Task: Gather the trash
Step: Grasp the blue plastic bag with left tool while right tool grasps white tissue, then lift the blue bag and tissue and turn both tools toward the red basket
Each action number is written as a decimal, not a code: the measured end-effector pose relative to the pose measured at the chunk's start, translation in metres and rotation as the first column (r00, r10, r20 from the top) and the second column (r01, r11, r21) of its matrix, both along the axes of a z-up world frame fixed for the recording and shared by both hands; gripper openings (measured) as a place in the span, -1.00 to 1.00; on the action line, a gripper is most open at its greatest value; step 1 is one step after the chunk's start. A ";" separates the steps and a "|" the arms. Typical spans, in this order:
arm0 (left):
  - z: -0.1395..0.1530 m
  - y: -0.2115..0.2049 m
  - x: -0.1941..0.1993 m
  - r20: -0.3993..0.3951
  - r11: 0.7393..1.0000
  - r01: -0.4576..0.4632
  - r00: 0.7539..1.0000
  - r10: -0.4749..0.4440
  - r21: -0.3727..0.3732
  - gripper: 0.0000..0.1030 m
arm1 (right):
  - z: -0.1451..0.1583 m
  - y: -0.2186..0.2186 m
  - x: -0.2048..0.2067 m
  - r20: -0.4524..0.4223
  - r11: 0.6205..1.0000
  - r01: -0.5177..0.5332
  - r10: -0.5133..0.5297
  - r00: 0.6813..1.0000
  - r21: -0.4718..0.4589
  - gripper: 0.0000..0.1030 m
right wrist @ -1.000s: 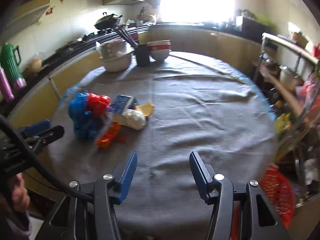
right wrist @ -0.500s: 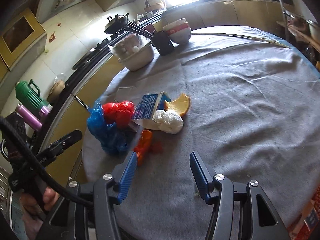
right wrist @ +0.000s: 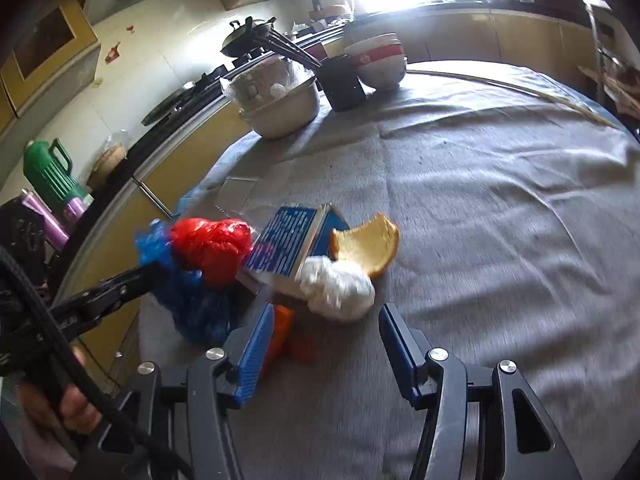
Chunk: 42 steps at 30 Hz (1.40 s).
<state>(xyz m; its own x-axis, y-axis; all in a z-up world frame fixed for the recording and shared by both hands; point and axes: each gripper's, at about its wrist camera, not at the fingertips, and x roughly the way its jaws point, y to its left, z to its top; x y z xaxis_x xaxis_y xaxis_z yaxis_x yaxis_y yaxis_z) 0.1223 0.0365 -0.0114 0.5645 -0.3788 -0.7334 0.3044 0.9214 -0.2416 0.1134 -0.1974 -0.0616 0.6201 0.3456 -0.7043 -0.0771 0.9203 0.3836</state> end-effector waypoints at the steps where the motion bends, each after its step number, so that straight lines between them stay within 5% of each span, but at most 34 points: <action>1: 0.000 0.001 -0.001 0.005 1.000 0.005 1.000 -0.005 -0.001 -0.17 | -0.002 0.002 0.006 0.001 1.000 -0.006 0.006 1.000 -0.012 0.13; 6: 0.000 0.006 -0.006 0.014 0.999 0.026 1.000 -0.026 -0.024 -0.26 | -0.021 0.010 0.030 -0.018 0.998 -0.028 0.027 0.999 -0.062 -0.18; 12: -0.002 0.006 -0.023 0.012 0.994 0.086 0.996 -0.086 -0.065 -0.30 | -0.023 0.006 0.025 0.004 0.999 -0.004 0.005 1.000 -0.038 -0.32; 27: -0.002 0.011 -0.089 0.013 0.982 0.133 0.991 -0.132 -0.134 -0.30 | -0.015 -0.029 -0.045 0.010 0.998 0.059 -0.059 0.998 0.012 -0.33; 30: -0.005 0.021 -0.094 0.004 0.982 0.116 0.993 -0.117 -0.146 -0.21 | -0.014 -0.035 -0.059 0.009 0.998 0.066 -0.066 0.998 0.012 -0.33; 34: -0.013 0.038 -0.097 -0.024 0.990 0.061 0.998 -0.065 -0.130 0.24 | -0.018 -0.043 -0.073 -0.007 0.997 0.078 -0.078 0.997 0.016 -0.33; 42: -0.031 0.053 -0.096 -0.078 0.996 0.029 0.996 -0.036 -0.088 0.32 | -0.021 -0.043 -0.081 -0.007 0.997 0.079 -0.079 0.997 0.013 -0.33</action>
